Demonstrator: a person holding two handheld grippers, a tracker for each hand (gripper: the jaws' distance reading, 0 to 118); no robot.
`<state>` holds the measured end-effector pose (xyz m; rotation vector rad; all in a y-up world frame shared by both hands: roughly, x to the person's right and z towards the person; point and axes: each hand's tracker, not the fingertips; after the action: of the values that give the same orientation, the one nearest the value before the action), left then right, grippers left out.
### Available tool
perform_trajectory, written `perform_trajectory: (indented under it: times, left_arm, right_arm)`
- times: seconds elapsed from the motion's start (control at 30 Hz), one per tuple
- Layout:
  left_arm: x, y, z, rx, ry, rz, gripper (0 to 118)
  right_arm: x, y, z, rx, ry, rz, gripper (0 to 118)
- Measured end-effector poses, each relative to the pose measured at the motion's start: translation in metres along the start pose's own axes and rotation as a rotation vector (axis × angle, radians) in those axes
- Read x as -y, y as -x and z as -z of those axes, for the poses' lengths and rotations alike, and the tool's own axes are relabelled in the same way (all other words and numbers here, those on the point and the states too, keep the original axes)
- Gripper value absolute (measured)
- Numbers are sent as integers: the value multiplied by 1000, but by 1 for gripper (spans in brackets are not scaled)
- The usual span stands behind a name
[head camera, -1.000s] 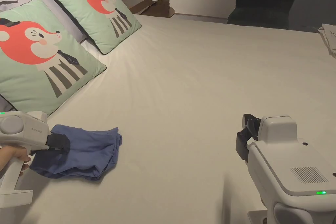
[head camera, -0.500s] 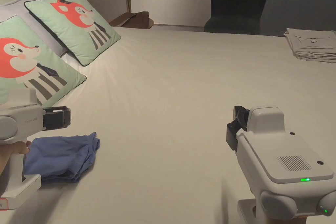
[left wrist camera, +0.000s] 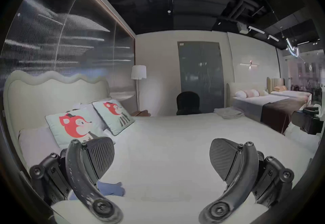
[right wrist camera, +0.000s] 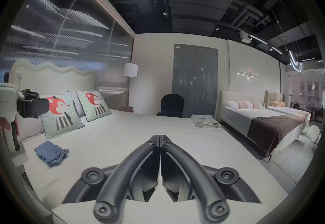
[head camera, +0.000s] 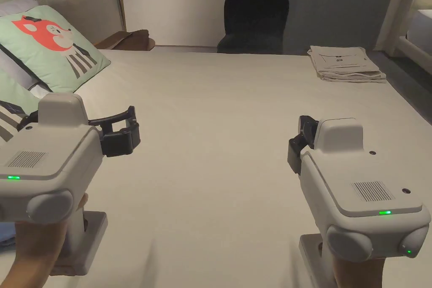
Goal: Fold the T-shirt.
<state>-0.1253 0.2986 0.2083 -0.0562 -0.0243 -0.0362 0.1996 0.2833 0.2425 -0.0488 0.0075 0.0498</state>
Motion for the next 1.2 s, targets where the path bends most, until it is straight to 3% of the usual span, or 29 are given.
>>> perform_trajectory:
  times: [0.37,0.4,0.47,0.53,1.2]
  left_arm:
    - [24,-74,-8,17,-95,-49,105]
    - [26,-78,-10,29,-109,-54,98]
    - [27,-85,-12,31,-115,-54,53]
    - [28,-90,-10,17,-99,-34,2]
    - [27,-97,-18,52,-84,-30,0]
  right_arm:
    - [0,-36,-24,82,-33,-23,0]
    - [0,-39,-26,86,-36,-24,0]
    - [1,-43,-29,95,-38,-24,0]
    - [2,-47,-31,106,-34,-28,0]
    - [0,-57,-35,121,-49,-18,0]
